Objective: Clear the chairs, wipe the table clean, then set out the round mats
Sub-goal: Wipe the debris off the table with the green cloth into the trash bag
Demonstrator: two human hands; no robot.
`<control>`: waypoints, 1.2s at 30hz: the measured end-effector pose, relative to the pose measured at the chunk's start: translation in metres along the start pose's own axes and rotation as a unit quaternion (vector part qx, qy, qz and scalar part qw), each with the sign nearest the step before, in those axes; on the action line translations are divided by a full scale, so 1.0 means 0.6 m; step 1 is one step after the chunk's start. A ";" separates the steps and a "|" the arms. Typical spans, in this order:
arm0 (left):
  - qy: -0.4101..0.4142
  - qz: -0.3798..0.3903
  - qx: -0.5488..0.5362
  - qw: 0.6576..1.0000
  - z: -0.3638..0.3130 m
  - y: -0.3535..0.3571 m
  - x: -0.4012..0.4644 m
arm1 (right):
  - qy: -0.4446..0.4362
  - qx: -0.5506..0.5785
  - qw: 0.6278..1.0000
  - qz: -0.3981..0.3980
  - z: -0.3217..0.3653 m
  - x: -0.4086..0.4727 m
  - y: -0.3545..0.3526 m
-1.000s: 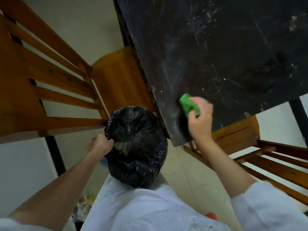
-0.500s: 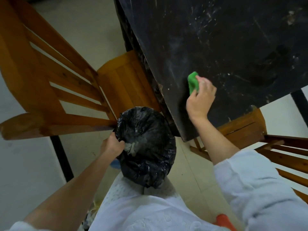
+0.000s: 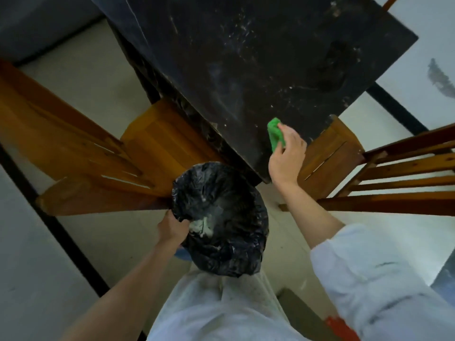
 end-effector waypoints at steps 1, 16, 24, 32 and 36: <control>0.007 0.002 -0.007 1.000 0.004 -0.001 -0.003 | 0.039 -0.024 0.998 0.037 -0.013 -0.019 0.013; 0.075 0.093 0.066 0.991 -0.009 0.063 -0.081 | 0.195 0.090 0.925 0.312 -0.116 -0.279 -0.064; 0.159 0.183 0.162 0.956 -0.139 0.250 -0.191 | 0.341 0.119 0.912 0.196 -0.262 -0.296 -0.216; 0.230 0.254 0.230 0.911 -0.283 0.492 -0.300 | 0.510 0.149 0.847 0.011 -0.479 -0.301 -0.372; 0.266 0.260 0.282 0.884 -0.327 0.598 -0.343 | 0.554 0.143 0.818 -0.058 -0.558 -0.298 -0.444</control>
Point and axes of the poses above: each hand's wrist, its own x-axis towards the middle knuckle, its own y-axis out of the palm, z = x × y, the point moved 3 cm from there along x, towards the middle knuckle, and after that the axes turned 2 degrees about -x, right-handed, at the moved point
